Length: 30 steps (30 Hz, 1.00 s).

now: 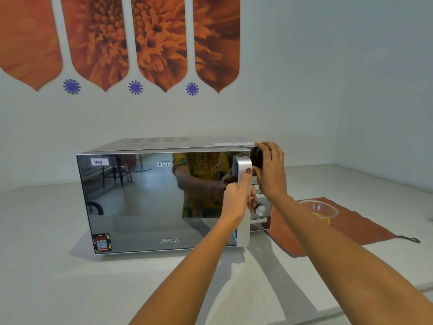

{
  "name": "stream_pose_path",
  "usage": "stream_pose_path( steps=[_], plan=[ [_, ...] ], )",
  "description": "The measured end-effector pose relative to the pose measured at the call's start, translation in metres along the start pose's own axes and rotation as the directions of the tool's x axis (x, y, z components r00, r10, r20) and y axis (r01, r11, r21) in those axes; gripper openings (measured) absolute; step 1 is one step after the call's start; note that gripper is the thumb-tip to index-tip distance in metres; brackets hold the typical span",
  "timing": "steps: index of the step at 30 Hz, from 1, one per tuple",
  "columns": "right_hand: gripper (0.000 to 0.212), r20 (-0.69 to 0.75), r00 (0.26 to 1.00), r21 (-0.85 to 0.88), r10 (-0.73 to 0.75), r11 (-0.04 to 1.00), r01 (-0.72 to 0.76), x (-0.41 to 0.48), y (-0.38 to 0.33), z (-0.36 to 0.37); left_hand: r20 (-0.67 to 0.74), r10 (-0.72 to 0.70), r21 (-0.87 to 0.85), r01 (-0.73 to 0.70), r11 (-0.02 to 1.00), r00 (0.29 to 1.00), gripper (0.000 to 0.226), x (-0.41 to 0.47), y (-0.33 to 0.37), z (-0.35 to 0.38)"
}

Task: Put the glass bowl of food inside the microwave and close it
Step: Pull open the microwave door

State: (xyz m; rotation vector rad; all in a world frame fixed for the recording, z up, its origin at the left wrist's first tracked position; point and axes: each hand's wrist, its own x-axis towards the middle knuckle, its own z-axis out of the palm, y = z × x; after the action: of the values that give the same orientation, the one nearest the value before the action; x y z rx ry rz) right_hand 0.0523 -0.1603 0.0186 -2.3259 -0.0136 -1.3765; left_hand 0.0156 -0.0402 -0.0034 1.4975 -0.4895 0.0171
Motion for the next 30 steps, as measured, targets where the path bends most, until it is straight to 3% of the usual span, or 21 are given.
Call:
stream_pose_path(
  steps=[4, 20, 26, 30],
  plan=[
    [0.065, 0.006, 1.000, -0.003, -0.004, 1.000, 0.004, -0.001, 0.000, 0.000, -0.090, 0.068, -0.034, -0.071, 0.997, 0.994, 0.048, -0.009, -0.003, 0.007],
    [0.077, 0.110, 0.994, -0.050, 0.007, 0.999, -0.002, -0.011, -0.007, -0.015, -0.156, 0.118, -0.113, -0.136, 0.984, 0.981, 0.054, -0.076, 0.019, 0.006],
    [0.058, 0.060, 0.995, 0.204, 0.082, 0.975, -0.093, -0.030, -0.024, -0.024, -0.191, 0.128, -0.084, -0.146, 0.986, 0.973, 0.057, -0.103, 0.026, 0.002],
    [0.037, -0.035, 0.998, 0.381, 0.060, 0.924, -0.042, -0.044, -0.050, -0.038, -0.197, 0.118, -0.068, -0.134, 0.989, 0.973, 0.062, -0.124, 0.034, -0.003]
  ],
)
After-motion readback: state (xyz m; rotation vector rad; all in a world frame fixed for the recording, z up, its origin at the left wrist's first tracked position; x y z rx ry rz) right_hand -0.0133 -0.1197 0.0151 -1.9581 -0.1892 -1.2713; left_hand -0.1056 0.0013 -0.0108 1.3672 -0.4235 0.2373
